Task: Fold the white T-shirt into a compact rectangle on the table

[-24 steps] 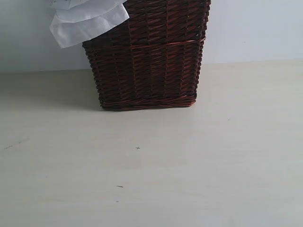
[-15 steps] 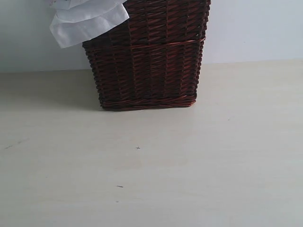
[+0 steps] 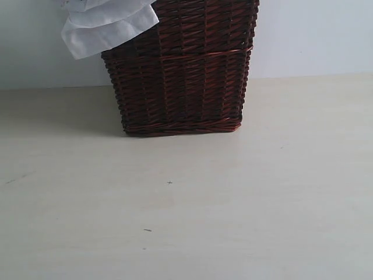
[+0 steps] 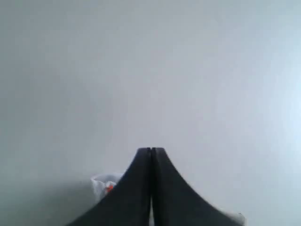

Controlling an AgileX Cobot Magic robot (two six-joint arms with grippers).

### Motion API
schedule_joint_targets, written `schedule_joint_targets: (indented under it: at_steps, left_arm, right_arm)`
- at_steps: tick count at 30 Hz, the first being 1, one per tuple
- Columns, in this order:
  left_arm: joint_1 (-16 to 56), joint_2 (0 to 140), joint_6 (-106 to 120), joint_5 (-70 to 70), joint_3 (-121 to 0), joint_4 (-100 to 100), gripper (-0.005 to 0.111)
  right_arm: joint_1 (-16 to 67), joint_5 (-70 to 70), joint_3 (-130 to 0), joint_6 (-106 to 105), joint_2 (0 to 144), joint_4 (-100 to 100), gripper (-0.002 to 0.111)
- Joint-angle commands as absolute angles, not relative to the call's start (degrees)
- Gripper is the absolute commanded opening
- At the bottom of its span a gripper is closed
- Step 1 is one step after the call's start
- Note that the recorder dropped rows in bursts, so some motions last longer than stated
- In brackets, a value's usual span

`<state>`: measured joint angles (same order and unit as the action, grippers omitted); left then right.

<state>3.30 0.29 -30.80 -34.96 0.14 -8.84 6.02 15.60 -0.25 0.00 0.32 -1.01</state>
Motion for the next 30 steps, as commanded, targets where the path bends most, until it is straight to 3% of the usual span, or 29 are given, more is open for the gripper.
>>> schedule_joint_targets:
  at_steps: [1, 4, 6, 8, 11, 14, 30]
  left_arm:
    - [3.2, 2.3, -42.4, -37.8, -3.0, -22.1, 0.000]
    - [3.2, 8.8, -43.1, -37.8, -8.9, -25.1, 0.000]
    - [3.2, 14.3, -45.4, -38.6, -13.0, -27.8, 0.007]
    - [3.2, 21.3, -48.6, -39.7, -17.3, -30.8, 0.018]
    - [3.2, 32.4, -54.2, -41.0, -23.8, -34.5, 0.045]
    - [3.2, 43.1, -58.4, -41.3, -29.0, -35.0, 0.058]
    - [2.8, 94.2, -80.8, -36.9, -59.4, -41.6, 0.058]
  right_arm:
    - [5.9, 15.3, 0.0, 0.0, 0.0, -1.4, 0.000]
    - [5.9, 15.3, 0.0, 0.0, 0.0, -1.4, 0.000]
    - [5.9, 15.3, 0.0, 0.0, 0.0, -1.4, 0.000]
    - [5.9, 15.3, 0.0, 0.0, 0.0, -1.4, 0.000]
    - [5.9, 15.3, 0.0, 0.0, 0.0, -1.4, 0.000]
    - [5.9, 15.3, 0.0, 0.0, 0.0, -1.4, 0.000]
    - [5.9, 15.3, 0.0, 0.0, 0.0, -1.4, 0.000]
